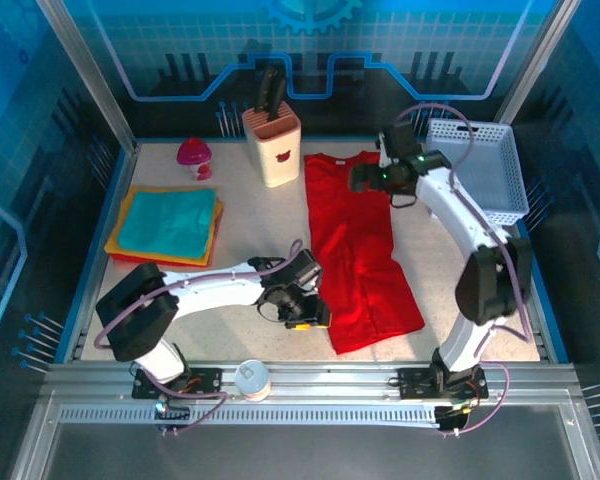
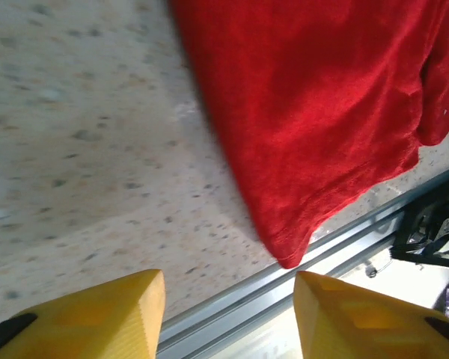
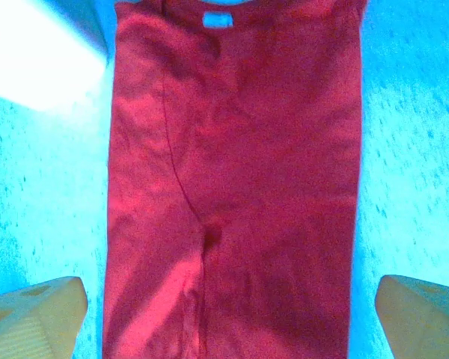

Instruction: Fold and stack the t-shirts

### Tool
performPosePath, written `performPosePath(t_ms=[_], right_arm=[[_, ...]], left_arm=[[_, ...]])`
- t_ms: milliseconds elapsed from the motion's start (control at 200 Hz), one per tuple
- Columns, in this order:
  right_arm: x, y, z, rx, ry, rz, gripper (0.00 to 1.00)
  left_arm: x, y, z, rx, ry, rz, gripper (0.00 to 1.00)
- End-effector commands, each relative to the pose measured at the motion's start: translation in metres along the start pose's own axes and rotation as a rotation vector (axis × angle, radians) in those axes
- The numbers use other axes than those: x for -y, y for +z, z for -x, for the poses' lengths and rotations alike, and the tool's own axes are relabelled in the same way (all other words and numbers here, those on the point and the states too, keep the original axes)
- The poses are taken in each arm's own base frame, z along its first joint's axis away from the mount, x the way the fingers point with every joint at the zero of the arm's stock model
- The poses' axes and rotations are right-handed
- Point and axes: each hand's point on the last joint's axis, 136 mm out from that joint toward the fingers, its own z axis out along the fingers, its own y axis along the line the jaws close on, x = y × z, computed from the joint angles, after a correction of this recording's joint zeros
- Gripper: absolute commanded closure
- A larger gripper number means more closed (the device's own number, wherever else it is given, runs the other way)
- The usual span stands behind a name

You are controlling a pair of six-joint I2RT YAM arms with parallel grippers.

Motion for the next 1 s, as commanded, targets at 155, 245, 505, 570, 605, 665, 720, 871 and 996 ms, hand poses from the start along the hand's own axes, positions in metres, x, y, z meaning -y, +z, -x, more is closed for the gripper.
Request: performPosePath(t_ms=[155,245,505,570,605,665,720,871,996], right_arm=[[0.053,-0.016,-0.151,-0.272,0.224,-0.110,0.00],[0.054,-0.027,-0.177,-0.275,0.265,-0.084,0.00],[0.082,-0.056,-0.236,-0.304,0.363,-0.184,0.01],[0.088,-0.062,-0.245,-0.301,0.386,-0.200,0.03],[0.089,-0.064,-0.250,-0.303,0.398,-0.196,0.03],[0.089,-0.065,-0.259,-0.314,0.413,-0.190,0.04],[0.089,-0.065,-0.265,-0.328,0.420,-0.180,0.05],[0.083,-0.064,-0.277,-0.372,0.433,-0.147,0.07],[0.084,-0.066,-0.281,-0.372,0.441,-0.150,0.08]], left_arm=[[0.033,0.031,-0.020,-0.114,0.022,0.008,0.56],[0.027,0.039,-0.026,-0.134,0.009,0.034,0.58],[0.014,0.047,-0.031,-0.157,-0.012,0.095,0.64],[0.010,0.048,-0.030,-0.150,-0.016,0.112,0.63],[0.010,0.049,-0.029,-0.148,-0.018,0.116,0.64],[0.009,0.052,-0.027,-0.143,-0.025,0.123,0.65],[0.010,0.054,-0.024,-0.132,-0.033,0.120,0.67],[0.017,0.055,-0.013,-0.082,-0.029,0.109,0.71],[0.022,0.057,-0.008,-0.074,-0.022,0.108,0.72]])
